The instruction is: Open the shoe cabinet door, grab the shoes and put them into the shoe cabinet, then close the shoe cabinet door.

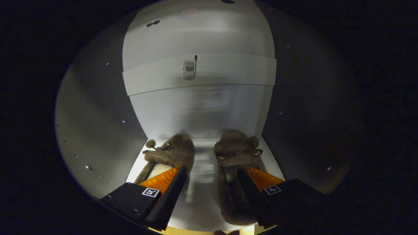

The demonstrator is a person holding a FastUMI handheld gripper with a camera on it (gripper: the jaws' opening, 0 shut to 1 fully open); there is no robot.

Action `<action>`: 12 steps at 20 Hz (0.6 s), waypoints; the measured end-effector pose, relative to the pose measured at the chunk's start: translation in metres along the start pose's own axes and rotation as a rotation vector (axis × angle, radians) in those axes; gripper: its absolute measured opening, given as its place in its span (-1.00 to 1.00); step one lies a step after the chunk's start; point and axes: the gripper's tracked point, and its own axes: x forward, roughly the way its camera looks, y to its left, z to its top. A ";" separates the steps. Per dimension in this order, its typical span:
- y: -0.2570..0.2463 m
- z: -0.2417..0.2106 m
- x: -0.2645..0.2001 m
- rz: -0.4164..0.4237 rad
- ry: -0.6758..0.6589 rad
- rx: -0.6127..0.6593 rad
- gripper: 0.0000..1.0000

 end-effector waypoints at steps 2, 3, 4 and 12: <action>-0.001 0.014 -0.022 0.011 -0.043 0.014 0.97; -0.002 0.024 -0.034 0.011 -0.083 0.011 0.98; -0.003 0.035 -0.048 0.010 -0.125 0.007 0.98; -0.002 0.064 -0.172 -0.002 -0.421 -0.033 0.97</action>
